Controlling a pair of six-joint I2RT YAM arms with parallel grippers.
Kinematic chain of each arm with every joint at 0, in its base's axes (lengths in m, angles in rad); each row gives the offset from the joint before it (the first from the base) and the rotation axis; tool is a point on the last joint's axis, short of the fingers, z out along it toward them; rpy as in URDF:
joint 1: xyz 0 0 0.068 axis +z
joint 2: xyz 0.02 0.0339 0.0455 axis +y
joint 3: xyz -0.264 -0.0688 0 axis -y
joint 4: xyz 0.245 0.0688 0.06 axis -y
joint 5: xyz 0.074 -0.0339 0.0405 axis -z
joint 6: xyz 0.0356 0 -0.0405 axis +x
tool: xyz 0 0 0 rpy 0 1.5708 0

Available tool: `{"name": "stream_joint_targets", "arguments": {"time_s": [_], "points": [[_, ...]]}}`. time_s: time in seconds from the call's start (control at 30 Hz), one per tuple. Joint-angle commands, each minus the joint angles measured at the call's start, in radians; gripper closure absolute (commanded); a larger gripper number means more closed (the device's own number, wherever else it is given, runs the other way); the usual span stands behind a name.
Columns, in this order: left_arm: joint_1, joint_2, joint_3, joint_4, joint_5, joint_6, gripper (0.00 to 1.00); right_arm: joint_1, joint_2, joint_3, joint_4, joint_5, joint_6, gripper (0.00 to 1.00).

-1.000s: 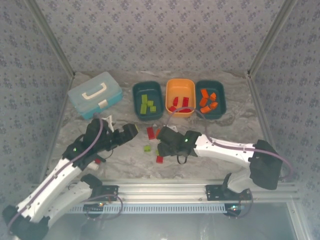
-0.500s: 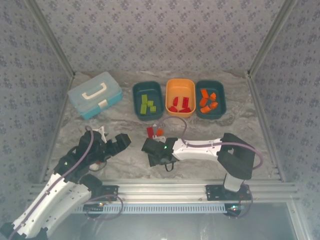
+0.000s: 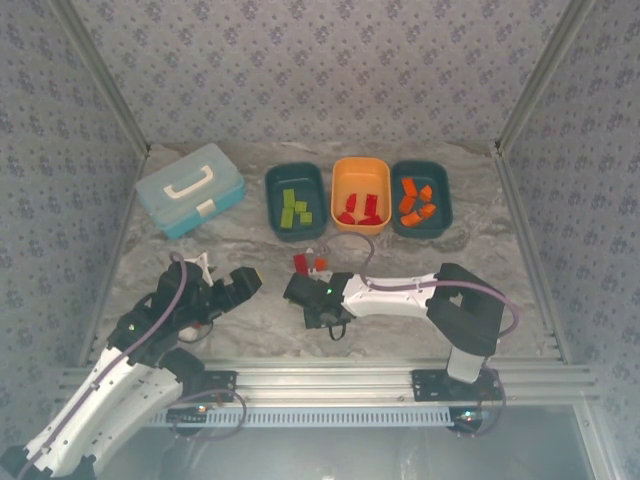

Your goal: Sort the legos into containers by color

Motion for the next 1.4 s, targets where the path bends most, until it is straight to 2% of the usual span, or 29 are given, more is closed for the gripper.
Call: {"name": "stream_joint_targets", "arguments": {"time_s": [0.0, 0.27, 0.43, 0.53, 0.7, 0.87, 1.0, 1.2, 1.37], "points": [[0.003, -0.004, -0.006, 0.002, 0.001, -0.015, 0.03, -0.009, 0.016, -0.004, -0.001, 0.001, 0.026, 0.58], [0.003, -0.006, -0.011, 0.008, -0.004, -0.019, 0.03, -0.009, -0.001, -0.009, -0.012, 0.017, 0.026, 0.68], [0.003, 0.005, -0.010, 0.048, 0.009, -0.032, 0.03, 0.007, -0.120, 0.035, -0.143, 0.110, 0.007, 0.69], [0.003, 0.072, -0.006, 0.151, 0.042, -0.052, 0.02, -0.062, -0.211, 0.055, -0.174, 0.116, -0.043, 0.68], [0.005, 0.342, 0.090, 0.364, 0.115, -0.037, 0.02, -0.294, -0.223, 0.186, -0.164, 0.071, -0.192, 0.67], [0.084, 0.640, 0.233, 0.526, 0.239, 0.001, 0.02, -0.562, -0.024, 0.406, -0.099, -0.001, -0.293, 0.67], [0.108, 0.822, 0.387, 0.525, 0.278, 0.048, 0.02, -0.689, 0.223, 0.668, -0.123, -0.018, -0.328, 0.67], [0.110, 0.987, 0.530, 0.427, 0.255, 0.101, 0.03, -0.787, 0.531, 1.021, -0.208, -0.042, -0.328, 0.66], [0.110, 1.051, 0.547, 0.447, 0.269, 0.105, 0.03, -0.821, 0.677, 1.173, -0.252, -0.080, -0.328, 0.64]]}}
